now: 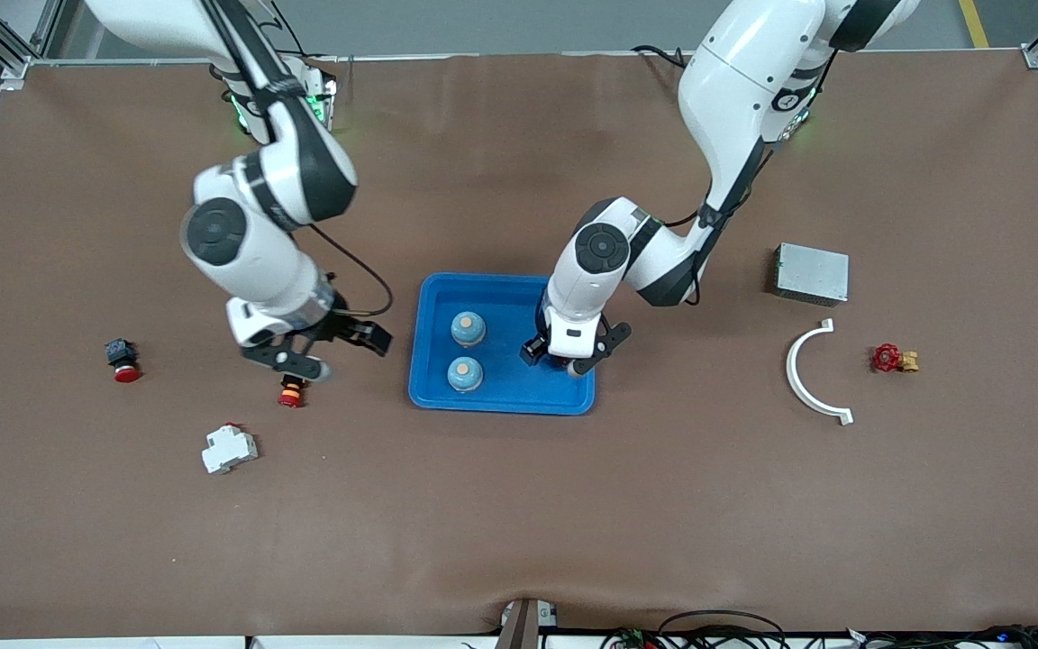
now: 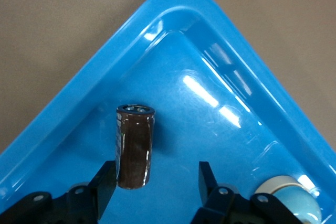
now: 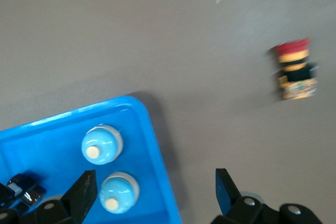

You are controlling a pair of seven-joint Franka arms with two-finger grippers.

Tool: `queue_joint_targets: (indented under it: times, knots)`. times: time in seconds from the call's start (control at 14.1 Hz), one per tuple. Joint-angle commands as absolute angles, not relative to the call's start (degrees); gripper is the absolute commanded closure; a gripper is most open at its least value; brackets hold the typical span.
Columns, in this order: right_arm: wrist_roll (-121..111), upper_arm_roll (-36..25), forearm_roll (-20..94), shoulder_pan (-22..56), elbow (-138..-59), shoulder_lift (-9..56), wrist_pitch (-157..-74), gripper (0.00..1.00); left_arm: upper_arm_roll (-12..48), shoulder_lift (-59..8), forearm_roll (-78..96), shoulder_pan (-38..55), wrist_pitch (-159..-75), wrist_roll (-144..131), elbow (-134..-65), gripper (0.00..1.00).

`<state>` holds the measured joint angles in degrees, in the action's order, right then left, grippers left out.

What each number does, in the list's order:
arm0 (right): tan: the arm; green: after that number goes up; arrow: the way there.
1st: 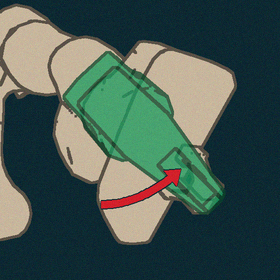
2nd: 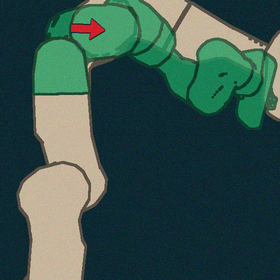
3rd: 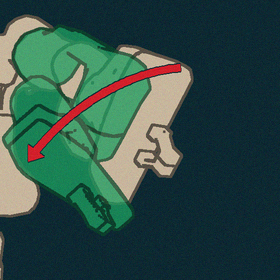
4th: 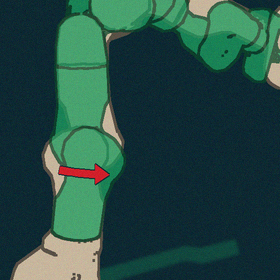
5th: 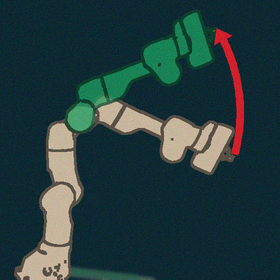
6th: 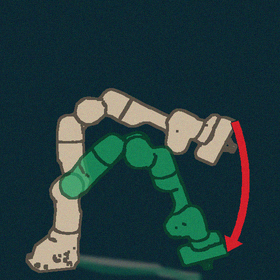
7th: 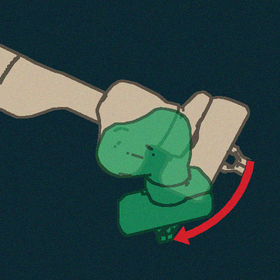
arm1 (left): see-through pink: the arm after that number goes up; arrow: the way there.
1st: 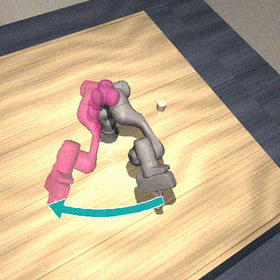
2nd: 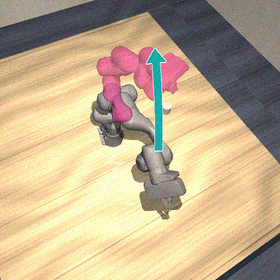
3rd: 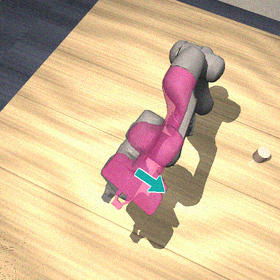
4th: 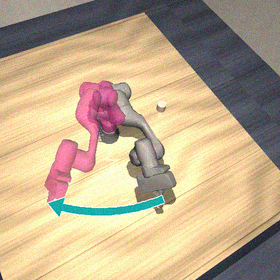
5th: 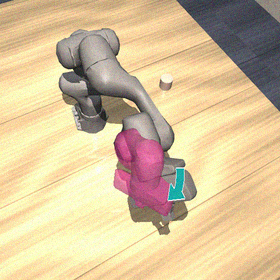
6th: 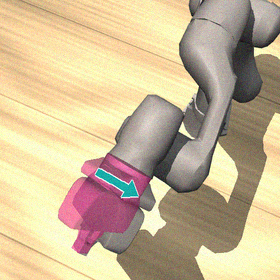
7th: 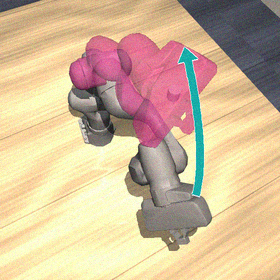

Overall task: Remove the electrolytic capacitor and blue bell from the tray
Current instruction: 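Lift the capacitor with the left gripper while the right gripper grasps a bell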

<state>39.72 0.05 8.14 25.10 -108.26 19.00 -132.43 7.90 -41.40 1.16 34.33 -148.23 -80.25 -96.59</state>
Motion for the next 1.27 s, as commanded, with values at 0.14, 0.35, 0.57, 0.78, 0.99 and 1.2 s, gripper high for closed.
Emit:
queue_joint_targets:
  times: [0.14,0.35,0.57,0.78,0.99,1.2]
  knots:
    - [47.5,-0.7,8.7,30.7,-107.2,27.0,-142.3,0.00,7.3,-42.4,-1.8,34.8,-146.2,-80.9,-95.4,0.28]
    - [51.6,-1.1,7.9,33.2,-104.1,31.5,-143.0,0.00,7.3,-42.6,-3.0,34.7,-143.1,-80.9,-95.5,0.36]
    - [56.1,-1.1,5.2,34.2,-100.6,34.9,-143.0,0.00,7.2,-42.2,-3.0,34.7,-141.2,-80.9,-95.1,0.99]
    - [60.2,-1.1,2.9,35.3,-96.7,38.9,-143.0,0.00,7.2,-39.5,-2.9,33.9,-139.3,-81.1,-94.4,1.00]
    - [61.3,-1.1,1.8,35.7,-94.4,41.3,-143.1,0.00,7.3,-34.6,-2.9,31.3,-131.6,-80.5,-91.8,1.00]
    - [61.5,-1.1,1.7,35.9,-93.9,42.3,-143.3,0.00,7.8,-28.7,-2.6,26.1,-125.4,-76.6,-91.8,1.00]
